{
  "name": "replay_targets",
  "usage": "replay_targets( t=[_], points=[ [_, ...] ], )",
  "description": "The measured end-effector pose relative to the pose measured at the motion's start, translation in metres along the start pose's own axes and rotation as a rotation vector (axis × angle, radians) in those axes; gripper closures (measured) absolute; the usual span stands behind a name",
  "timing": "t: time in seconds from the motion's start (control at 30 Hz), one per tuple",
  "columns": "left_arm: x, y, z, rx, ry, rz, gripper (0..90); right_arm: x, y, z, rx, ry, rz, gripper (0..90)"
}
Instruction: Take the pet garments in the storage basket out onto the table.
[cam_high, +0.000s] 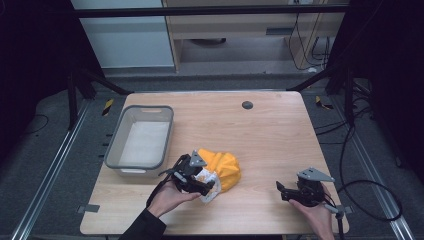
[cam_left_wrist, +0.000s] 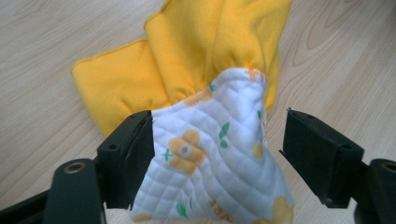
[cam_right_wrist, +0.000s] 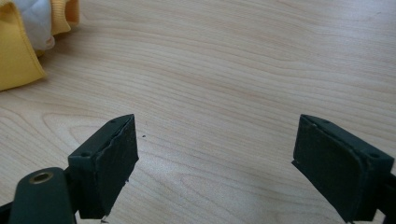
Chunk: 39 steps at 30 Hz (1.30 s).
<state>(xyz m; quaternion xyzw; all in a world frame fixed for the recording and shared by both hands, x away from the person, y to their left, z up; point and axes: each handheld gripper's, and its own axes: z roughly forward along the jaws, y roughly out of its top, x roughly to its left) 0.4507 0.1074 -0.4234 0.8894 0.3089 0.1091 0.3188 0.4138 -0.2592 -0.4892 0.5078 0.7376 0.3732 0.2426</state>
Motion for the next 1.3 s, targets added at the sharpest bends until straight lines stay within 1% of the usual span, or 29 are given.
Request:
replay_targets(
  t=[0.03, 0.1, 0.17, 0.2, 0.23, 0.27, 0.33, 0.37, 0.43, 0.47, 0.53, 0.57, 0.6, 0.63, 0.8, 0.87, 0.9, 0.93, 0.97, 1.0, 1.03, 1.07, 1.1, 1.13, 1.17, 1.2, 1.23, 1.27, 1.3],
  points=[
    [0.0, -0.002, -0.003, 0.0, 0.011, -0.003, 22.9, 0.0, 0.0, 0.0, 0.0, 0.0, -0.001, 13.5],
    [0.0, -0.003, -0.004, 0.001, 0.017, -0.001, 21.7, 0.0, 0.0, 0.0, 0.0, 0.0, 0.0, 13.5],
    [0.001, -0.006, -0.009, -0.01, 0.032, -0.019, 18.4, 0.0, 0.0, 0.0, -0.002, -0.001, 0.001, 13.4],
    [0.001, -0.006, -0.009, -0.01, 0.032, -0.019, 17.3, 0.0, 0.0, 0.0, -0.002, -0.001, 0.001, 13.4],
    [0.002, -0.01, -0.013, -0.023, 0.042, -0.023, 17.0, 0.0, 0.0, 0.0, -0.002, -0.001, 0.001, 13.2],
    [0.002, -0.01, -0.013, -0.023, 0.042, -0.023, 16.5, 0.0, 0.0, 0.0, -0.001, -0.001, 0.001, 13.1],
    [0.004, -0.016, -0.019, -0.028, 0.063, -0.035, 15.3, 0.0, 0.0, 0.0, -0.001, -0.001, 0.0, 12.9],
    [0.004, -0.016, -0.019, -0.028, 0.063, -0.035, 15.0, 0.0, 0.0, 0.0, -0.002, -0.001, 0.0, 12.9],
    [0.008, -0.023, -0.024, -0.04, 0.078, -0.058, 14.3, 0.0, 0.0, 0.0, -0.001, -0.001, 0.0, 12.7],
    [0.008, -0.023, -0.024, -0.04, 0.078, -0.058, 14.2, 0.0, 0.0, 0.0, -0.001, -0.001, 0.0, 12.7],
    [0.011, -0.032, -0.03, -0.057, 0.086, -0.073, 13.7, 0.001, 0.0, -0.001, -0.001, -0.001, 0.005, 12.5],
    [0.011, -0.032, -0.03, -0.057, 0.086, -0.073, 13.7, 0.001, 0.0, 0.0, -0.001, -0.001, 0.004, 12.3],
    [0.012, -0.038, -0.033, -0.079, 0.094, -0.078, 13.7, 0.001, 0.0, 0.0, -0.001, -0.001, 0.004, 12.2],
    [0.012, -0.038, -0.033, -0.079, 0.094, -0.078, 13.7, 0.001, 0.0, 0.0, -0.002, -0.001, 0.005, 12.2],
    [0.013, -0.053, -0.04, -0.112, 0.124, -0.093, 13.6, 0.002, 0.0, 0.0, -0.002, 0.001, 0.0, 12.0],
    [0.015, -0.06, -0.042, -0.122, 0.13, -0.099, 13.6, 0.002, 0.0, 0.0, -0.003, 0.003, 0.004, 12.0],
    [0.018, -0.067, -0.043, -0.128, 0.129, -0.107, 13.6, 0.002, 0.0, 0.0, -0.002, 0.0, 0.001, 12.0],
    [0.018, -0.067, -0.043, -0.128, 0.129, -0.107, 13.6, 0.002, 0.0, 0.0, -0.002, -0.001, -0.001, 11.9],
    [0.02, -0.073, -0.044, -0.136, 0.132, -0.114, 13.6, 0.002, 0.0, 0.0, -0.001, -0.001, -0.001, 11.8],
    [0.02, -0.073, -0.044, -0.136, 0.132, -0.114, 13.7, 0.002, 0.0, 0.0, -0.001, -0.001, -0.001, 11.8],
    [0.022, -0.079, -0.045, -0.137, 0.14, -0.118, 13.6, 0.002, 0.0, 0.0, -0.002, -0.002, -0.002, 11.7],
    [0.022, -0.079, -0.045, -0.137, 0.14, -0.118, 13.7, 0.002, 0.0, 0.0, -0.002, -0.002, -0.002, 11.7],
    [0.024, -0.086, -0.046, -0.137, 0.154, -0.127, 13.7, 0.002, 0.0, 0.0, -0.003, 0.0, -0.003, 11.6],
    [0.024, -0.086, -0.046, -0.137, 0.154, -0.127, 13.7, 0.002, 0.0, 0.0, -0.003, 0.0, -0.003, 11.6],
    [0.027, -0.093, -0.045, -0.135, 0.157, -0.145, 13.6, 0.001, 0.0, 0.0, -0.006, 0.003, 0.002, 11.5],
    [0.027, -0.093, -0.045, -0.135, 0.157, -0.145, 13.6, 0.001, 0.0, 0.0, -0.006, 0.003, 0.002, 11.5],
    [0.03, -0.1, -0.046, -0.12, 0.166, -0.155, 13.6, 0.002, -0.001, 0.0, -0.001, 0.005, 0.013, 11.4],
    [0.032, -0.104, -0.047, -0.12, 0.169, -0.16, 13.6, 0.001, -0.001, 0.0, -0.008, 0.002, 0.007, 11.3],
    [0.032, -0.104, -0.047, -0.12, 0.169, -0.16, 13.6, 0.0, -0.001, -0.001, -0.011, 0.003, 0.013, 11.3]
  ],
)
